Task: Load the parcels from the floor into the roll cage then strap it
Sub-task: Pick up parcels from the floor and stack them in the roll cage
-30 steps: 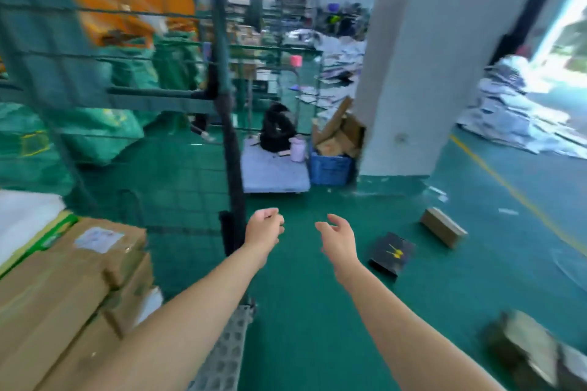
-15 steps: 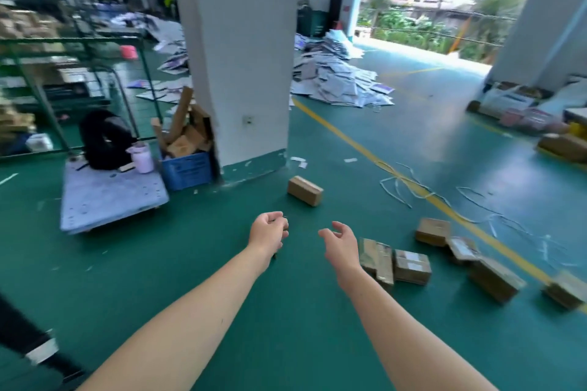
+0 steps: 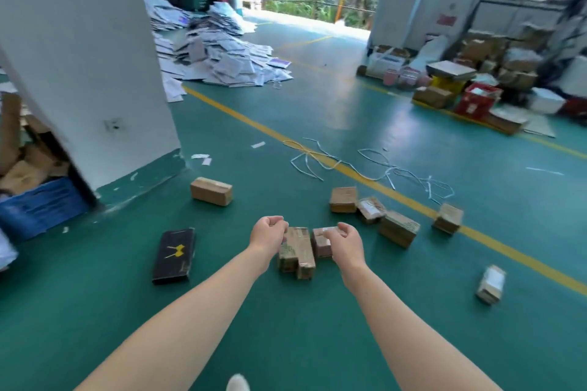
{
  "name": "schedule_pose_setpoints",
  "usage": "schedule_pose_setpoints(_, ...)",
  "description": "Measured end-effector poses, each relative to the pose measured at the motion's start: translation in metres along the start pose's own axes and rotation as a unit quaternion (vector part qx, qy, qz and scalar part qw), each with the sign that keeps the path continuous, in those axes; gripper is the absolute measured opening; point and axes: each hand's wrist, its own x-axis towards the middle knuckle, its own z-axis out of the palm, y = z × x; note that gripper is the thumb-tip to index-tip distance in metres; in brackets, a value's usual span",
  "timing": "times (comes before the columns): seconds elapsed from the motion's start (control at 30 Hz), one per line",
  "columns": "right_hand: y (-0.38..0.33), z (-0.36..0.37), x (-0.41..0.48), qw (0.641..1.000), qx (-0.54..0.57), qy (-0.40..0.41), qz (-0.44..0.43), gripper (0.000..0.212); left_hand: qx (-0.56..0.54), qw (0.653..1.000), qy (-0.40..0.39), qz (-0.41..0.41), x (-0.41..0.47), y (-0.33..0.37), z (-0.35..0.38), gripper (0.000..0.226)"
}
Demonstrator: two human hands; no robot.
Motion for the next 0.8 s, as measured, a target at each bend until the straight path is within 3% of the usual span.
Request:
schedule_pose_setpoints(0.43, -0.045, -0.094, 0.183, 0.984, 0.041, 0.162, 0.063, 0.057, 0.103, 0.98, -0.168, -0.002, 0.18, 0.089, 0.184, 0.02)
schedule_pose_setpoints(0.8, -0.058, -0.194, 0.283, 0.957, 0.079, 0.254, 0.113, 0.059, 0.191, 0.94, -0.282, -0.009, 0.249, 0.125, 0.339, 0.022)
